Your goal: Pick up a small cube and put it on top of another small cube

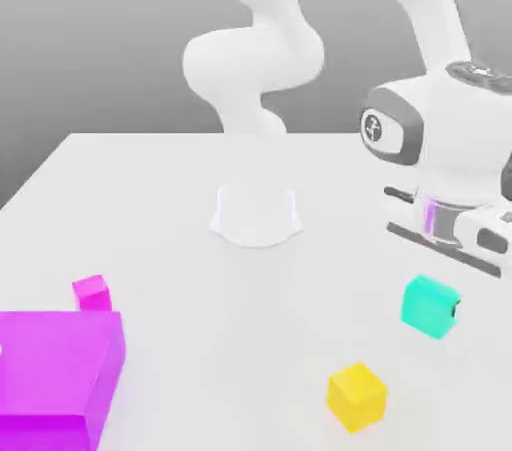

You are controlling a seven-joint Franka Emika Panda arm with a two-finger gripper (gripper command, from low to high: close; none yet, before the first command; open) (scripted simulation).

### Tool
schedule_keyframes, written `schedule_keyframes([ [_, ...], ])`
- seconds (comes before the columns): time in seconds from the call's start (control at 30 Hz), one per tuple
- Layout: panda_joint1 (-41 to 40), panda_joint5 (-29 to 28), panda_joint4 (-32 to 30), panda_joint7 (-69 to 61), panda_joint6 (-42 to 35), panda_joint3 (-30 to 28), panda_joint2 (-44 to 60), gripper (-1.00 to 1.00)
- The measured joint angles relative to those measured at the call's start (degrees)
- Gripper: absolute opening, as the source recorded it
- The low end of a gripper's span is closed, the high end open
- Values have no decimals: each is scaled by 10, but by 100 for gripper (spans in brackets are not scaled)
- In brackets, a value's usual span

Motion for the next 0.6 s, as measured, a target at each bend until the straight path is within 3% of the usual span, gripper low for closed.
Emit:
schedule_keyframes([
  [0.6,-101,3,35,-433,-30,-30,4,-100],
])
